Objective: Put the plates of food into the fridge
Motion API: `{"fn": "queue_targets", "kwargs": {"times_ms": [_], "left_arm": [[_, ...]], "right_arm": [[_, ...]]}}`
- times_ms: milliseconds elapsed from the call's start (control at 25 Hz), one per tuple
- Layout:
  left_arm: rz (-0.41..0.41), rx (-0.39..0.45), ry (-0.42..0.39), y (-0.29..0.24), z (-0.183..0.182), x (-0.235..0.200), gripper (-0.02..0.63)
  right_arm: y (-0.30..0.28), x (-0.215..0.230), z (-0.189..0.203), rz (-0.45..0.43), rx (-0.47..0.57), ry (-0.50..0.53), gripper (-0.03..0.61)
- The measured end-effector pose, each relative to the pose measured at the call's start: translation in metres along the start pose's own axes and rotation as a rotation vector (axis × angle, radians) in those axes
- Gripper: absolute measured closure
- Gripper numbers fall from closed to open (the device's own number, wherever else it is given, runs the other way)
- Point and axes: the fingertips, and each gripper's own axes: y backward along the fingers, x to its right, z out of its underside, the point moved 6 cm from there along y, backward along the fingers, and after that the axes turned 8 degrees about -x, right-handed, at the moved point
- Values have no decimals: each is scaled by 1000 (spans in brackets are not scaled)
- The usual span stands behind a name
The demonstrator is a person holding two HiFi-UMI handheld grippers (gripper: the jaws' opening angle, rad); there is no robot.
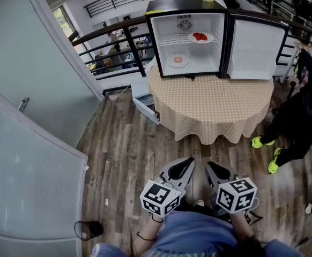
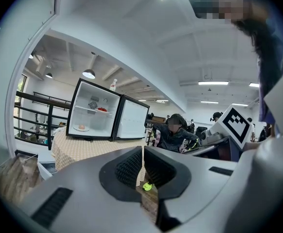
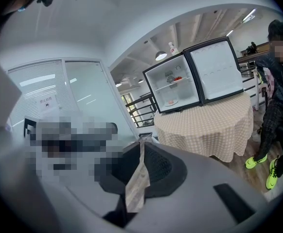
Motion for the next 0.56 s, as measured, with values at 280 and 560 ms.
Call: {"fn": "queue_targets", "kwargs": {"times_ms": [280, 560], "left_arm": [[2, -8, -9, 1, 0, 5, 598], [-8, -8, -7, 1, 1, 6, 598]], "right_arm": [[4, 4, 3, 5, 3, -5, 538], [6, 9, 3, 13, 7, -3, 538]]}}
